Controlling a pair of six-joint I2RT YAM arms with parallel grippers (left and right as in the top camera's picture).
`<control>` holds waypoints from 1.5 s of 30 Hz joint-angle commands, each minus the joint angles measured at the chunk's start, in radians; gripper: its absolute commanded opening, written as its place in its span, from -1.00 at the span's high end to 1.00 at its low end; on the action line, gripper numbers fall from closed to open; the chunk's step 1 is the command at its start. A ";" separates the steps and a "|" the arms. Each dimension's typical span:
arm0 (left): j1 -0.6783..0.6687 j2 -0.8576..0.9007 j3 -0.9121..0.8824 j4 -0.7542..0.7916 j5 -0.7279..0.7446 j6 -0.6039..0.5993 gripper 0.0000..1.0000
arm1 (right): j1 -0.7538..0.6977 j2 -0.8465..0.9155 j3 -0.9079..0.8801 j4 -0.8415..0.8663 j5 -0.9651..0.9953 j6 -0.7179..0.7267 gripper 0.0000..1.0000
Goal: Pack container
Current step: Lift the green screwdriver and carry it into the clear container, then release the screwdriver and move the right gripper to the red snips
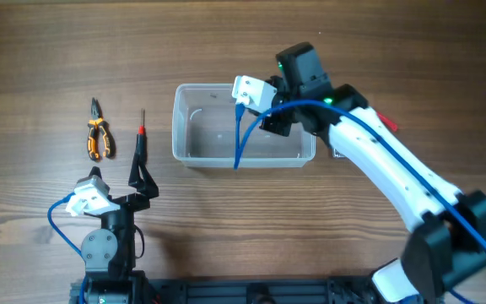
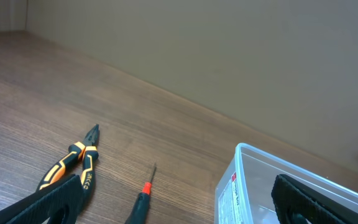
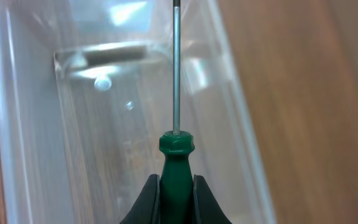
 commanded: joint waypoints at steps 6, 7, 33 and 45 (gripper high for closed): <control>-0.005 -0.005 -0.001 -0.002 -0.011 -0.013 -1.00 | 0.000 0.187 -0.008 -0.007 -0.043 -0.003 0.91; -0.005 -0.005 -0.001 -0.002 -0.011 -0.013 -1.00 | 0.000 0.209 -0.008 -0.007 -0.043 -0.003 0.91; -0.005 -0.005 -0.001 -0.002 -0.011 -0.013 -0.99 | -0.003 0.025 0.076 0.056 0.061 0.149 0.04; -0.005 -0.005 -0.001 -0.002 -0.011 -0.013 -1.00 | -0.300 -0.190 0.071 -0.355 0.348 0.045 -0.12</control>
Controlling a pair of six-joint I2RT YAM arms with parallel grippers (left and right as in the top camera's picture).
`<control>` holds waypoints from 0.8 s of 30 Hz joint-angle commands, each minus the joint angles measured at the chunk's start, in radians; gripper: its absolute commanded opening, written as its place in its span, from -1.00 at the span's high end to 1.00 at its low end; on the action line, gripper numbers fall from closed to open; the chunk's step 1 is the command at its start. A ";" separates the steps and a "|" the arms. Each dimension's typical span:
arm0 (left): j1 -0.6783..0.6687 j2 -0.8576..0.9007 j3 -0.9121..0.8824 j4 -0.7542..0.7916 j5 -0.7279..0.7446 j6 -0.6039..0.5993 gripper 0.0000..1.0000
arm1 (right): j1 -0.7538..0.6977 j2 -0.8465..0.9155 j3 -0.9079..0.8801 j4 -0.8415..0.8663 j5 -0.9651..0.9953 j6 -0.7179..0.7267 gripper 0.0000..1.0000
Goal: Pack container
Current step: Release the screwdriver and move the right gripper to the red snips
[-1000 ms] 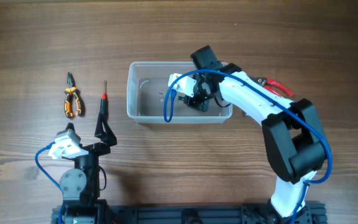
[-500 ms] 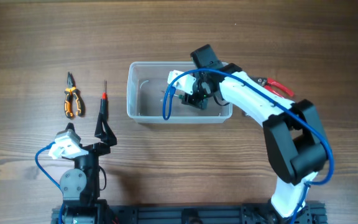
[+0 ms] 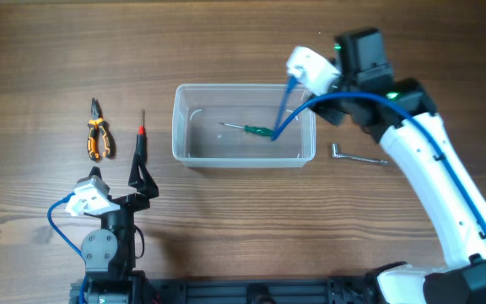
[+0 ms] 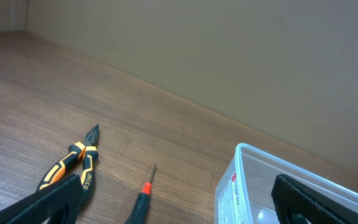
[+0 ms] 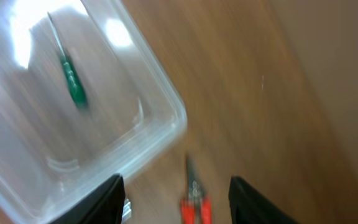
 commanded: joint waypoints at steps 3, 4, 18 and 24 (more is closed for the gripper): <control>-0.005 -0.005 -0.001 -0.002 -0.011 -0.013 -0.99 | -0.163 0.003 -0.017 -0.100 0.053 -0.118 -0.40; -0.005 -0.005 -0.001 -0.002 -0.011 -0.013 -1.00 | -0.186 0.003 -0.022 -0.114 0.053 -0.164 -0.43; -0.005 -0.005 -0.001 -0.002 -0.011 -0.013 -1.00 | -0.378 0.107 -0.265 0.132 0.027 -0.157 -0.49; -0.005 -0.005 -0.001 -0.002 -0.011 -0.013 -0.99 | -0.412 0.183 -0.265 0.190 0.026 -0.133 -0.58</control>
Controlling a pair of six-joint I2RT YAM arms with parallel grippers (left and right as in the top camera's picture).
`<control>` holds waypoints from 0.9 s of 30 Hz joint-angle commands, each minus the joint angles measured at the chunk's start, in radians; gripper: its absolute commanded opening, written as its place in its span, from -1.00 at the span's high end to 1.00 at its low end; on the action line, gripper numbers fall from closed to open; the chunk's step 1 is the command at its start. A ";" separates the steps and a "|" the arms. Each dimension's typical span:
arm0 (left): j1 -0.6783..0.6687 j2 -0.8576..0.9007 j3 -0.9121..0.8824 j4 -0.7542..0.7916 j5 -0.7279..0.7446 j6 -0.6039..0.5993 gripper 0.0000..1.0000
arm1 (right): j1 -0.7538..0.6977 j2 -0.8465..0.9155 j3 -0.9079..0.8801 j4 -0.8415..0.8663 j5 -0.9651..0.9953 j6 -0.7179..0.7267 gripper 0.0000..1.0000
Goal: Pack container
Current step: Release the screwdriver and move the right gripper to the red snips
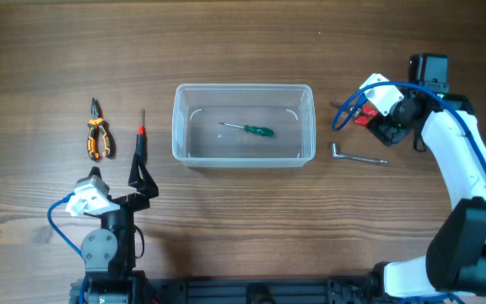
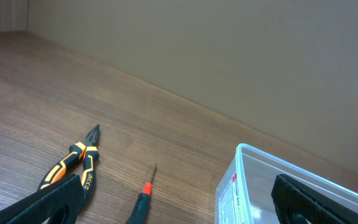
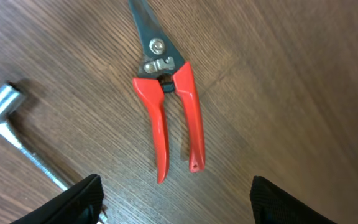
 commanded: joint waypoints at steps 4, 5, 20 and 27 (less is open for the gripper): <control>-0.005 -0.005 -0.001 -0.003 -0.008 -0.013 -0.99 | -0.015 0.129 0.003 0.005 0.005 0.035 -0.70; -0.005 -0.005 -0.001 -0.002 -0.008 -0.013 -1.00 | -0.015 0.135 0.006 0.005 0.005 0.047 -0.74; -0.005 -0.005 -0.001 -0.002 -0.008 -0.013 -0.99 | -0.077 0.146 0.224 -0.186 -0.168 0.138 -0.76; -0.005 -0.005 -0.001 -0.002 -0.008 -0.013 -1.00 | -0.077 0.145 0.224 -0.124 -0.218 0.322 -0.99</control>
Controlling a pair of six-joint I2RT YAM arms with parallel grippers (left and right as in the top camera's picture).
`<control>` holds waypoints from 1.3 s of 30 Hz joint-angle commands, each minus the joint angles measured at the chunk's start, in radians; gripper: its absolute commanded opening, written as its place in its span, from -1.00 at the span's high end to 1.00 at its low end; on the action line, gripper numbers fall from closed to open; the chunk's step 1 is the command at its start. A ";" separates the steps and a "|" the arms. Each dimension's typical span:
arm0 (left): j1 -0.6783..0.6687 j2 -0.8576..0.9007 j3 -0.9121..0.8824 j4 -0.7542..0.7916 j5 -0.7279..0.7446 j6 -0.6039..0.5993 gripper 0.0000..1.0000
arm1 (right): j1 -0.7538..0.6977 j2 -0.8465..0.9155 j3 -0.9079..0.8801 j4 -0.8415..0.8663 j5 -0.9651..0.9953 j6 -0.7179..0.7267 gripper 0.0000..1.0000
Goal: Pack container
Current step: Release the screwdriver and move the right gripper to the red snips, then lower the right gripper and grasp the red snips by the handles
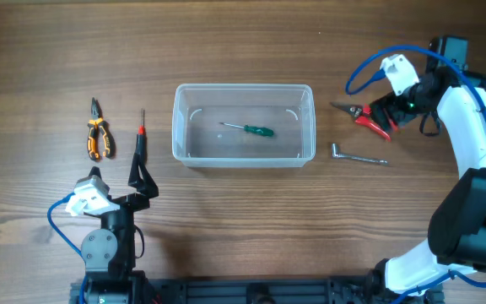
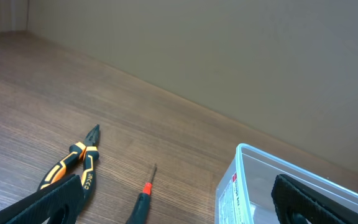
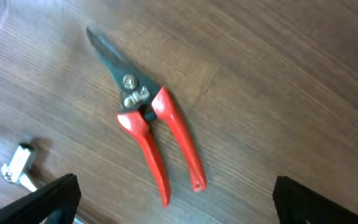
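A clear plastic container (image 1: 243, 156) stands mid-table with a green-handled screwdriver (image 1: 251, 129) lying inside. Red-handled snips (image 1: 363, 116) (image 3: 148, 124) lie on the wood right of it. My right gripper (image 1: 395, 110) (image 3: 176, 208) hangs open over the snips' handle ends, nothing between its fingers. A metal hex key (image 1: 357, 155) (image 3: 18, 167) lies just below the snips. Orange pliers (image 1: 97, 135) (image 2: 70, 163) and a black screwdriver with a red collar (image 1: 139, 143) (image 2: 143, 199) lie left of the container. My left gripper (image 1: 137, 179) (image 2: 179, 211) rests open near the front edge.
The container's near left corner with a label (image 2: 232, 186) shows in the left wrist view. A beige wall (image 2: 229, 56) rises behind the table. Blue cables loop off both wrists.
My right gripper has shifted a little further right and back, so the snips now lie fully in its wrist view, further from the camera. Left arm unchanged.
First my right gripper was shut on the green screwdriver over the container. Then the screwdriver lay inside and the gripper was open, off the container's right end. It then stood over the red snips, where it still hangs open. My left arm never moved.
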 commanded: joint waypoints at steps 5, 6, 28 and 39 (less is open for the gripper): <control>-0.005 -0.005 -0.001 -0.002 -0.008 -0.013 -1.00 | 0.000 0.012 0.022 -0.042 -0.097 0.202 -0.99; -0.005 -0.005 -0.001 -0.002 -0.008 -0.013 -1.00 | 0.000 0.012 0.022 -0.045 -0.116 0.247 -0.99; -0.005 -0.005 -0.001 -0.002 -0.008 -0.013 -1.00 | 0.000 0.274 0.238 -0.216 -0.051 0.004 -0.93; -0.005 -0.005 -0.001 -0.002 -0.008 -0.013 -1.00 | 0.000 0.345 0.230 -0.201 -0.038 -0.017 -0.75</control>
